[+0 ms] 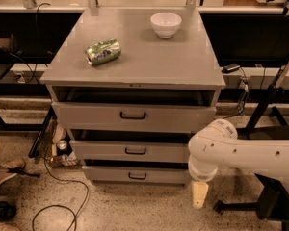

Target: Open middle drawer

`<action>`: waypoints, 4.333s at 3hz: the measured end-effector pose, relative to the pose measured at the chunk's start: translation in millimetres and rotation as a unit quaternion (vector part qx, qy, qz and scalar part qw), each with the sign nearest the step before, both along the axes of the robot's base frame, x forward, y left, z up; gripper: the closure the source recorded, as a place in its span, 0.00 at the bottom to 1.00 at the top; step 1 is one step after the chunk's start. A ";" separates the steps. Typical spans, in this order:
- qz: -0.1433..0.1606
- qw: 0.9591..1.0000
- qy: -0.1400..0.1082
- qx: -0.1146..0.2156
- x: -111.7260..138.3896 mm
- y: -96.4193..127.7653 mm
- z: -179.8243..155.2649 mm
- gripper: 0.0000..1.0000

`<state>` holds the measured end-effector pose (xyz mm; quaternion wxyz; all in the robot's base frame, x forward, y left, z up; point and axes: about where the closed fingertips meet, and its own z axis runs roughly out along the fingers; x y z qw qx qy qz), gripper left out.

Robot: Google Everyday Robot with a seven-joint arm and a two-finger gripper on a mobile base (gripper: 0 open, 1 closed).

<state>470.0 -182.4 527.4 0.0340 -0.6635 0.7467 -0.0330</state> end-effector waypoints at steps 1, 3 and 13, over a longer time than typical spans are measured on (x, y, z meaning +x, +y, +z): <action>0.000 1.000 -0.001 0.000 0.2 -0.3 1.2 0.00; 0.004 0.996 -0.072 0.057 50.2 -11.9 -24.6 0.00; -0.005 0.976 -0.100 0.193 162.8 57.5 -121.8 0.96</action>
Offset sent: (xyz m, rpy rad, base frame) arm 0.0575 -0.0168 -0.0335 0.1117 -0.1581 -0.0050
